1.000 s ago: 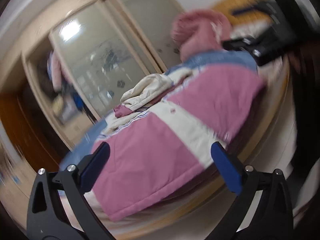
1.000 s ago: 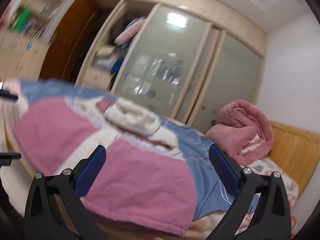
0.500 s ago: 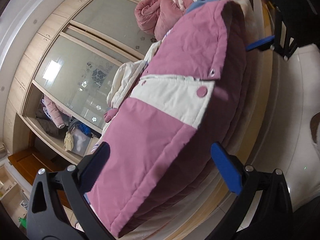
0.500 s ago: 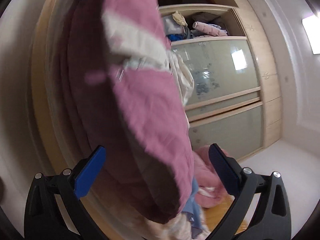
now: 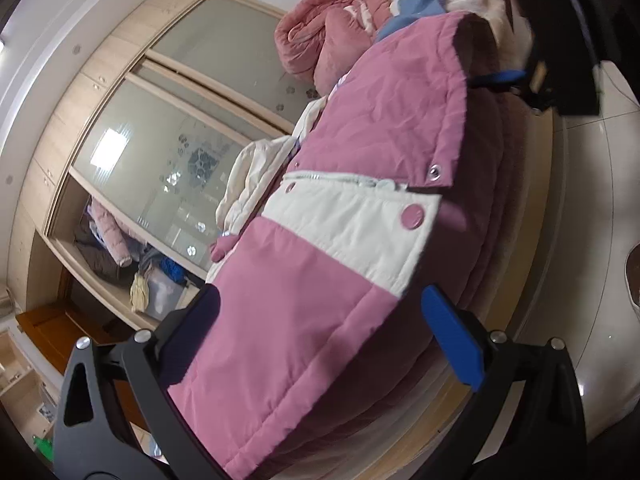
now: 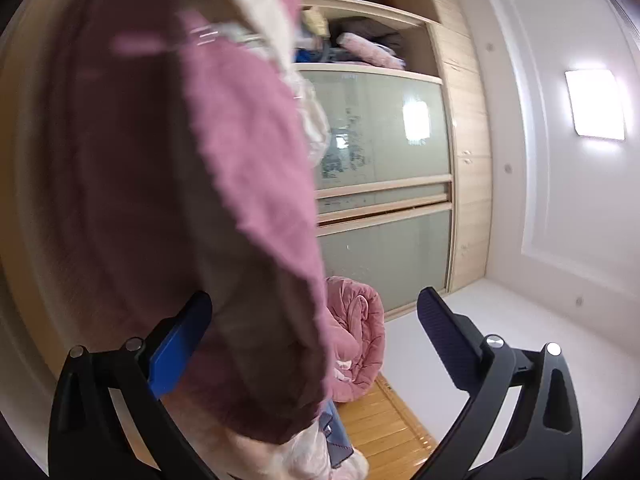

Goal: Fold large clothes

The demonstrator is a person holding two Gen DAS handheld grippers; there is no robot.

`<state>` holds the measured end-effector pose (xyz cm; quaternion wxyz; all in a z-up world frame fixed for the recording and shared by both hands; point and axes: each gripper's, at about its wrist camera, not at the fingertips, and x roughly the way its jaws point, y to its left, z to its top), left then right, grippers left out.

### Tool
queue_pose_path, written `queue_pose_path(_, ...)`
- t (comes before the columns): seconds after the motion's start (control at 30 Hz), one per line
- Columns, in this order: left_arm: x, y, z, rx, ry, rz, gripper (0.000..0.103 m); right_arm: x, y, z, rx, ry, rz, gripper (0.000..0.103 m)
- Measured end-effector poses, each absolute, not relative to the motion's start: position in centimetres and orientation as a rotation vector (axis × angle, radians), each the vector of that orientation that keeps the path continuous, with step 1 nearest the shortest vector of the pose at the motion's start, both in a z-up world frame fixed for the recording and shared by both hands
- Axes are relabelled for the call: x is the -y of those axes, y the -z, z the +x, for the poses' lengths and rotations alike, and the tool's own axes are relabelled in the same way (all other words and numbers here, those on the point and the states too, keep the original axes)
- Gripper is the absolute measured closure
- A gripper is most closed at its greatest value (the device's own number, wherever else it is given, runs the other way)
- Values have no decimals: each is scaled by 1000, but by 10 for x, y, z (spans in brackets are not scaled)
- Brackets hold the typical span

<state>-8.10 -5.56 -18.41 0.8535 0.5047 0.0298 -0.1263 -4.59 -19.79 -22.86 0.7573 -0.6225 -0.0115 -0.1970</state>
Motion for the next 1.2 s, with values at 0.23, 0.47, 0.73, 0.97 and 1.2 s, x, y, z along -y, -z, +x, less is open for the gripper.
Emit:
queue_pose_path(0.23,60,190,-80,-96,258,1078,2,209,188,-28,-196,255,-1165,97)
queue_pose_path(0.47,53,198,-65,-163,191,1111,3,214,146,-26,-174,253,-1032,99)
queue_pose_path(0.73,40,162,-35,-329,181,949,97,210,110,-21,-178,236,-896,99)
queue_pose_path(0.97,46,121,-49,-202,165,926,99,208,78,-14,-218,172,-785,99)
queue_pose_path(1.2,43,77,-42,-167,175,847,99,222,17,5,-290,80,-629,99)
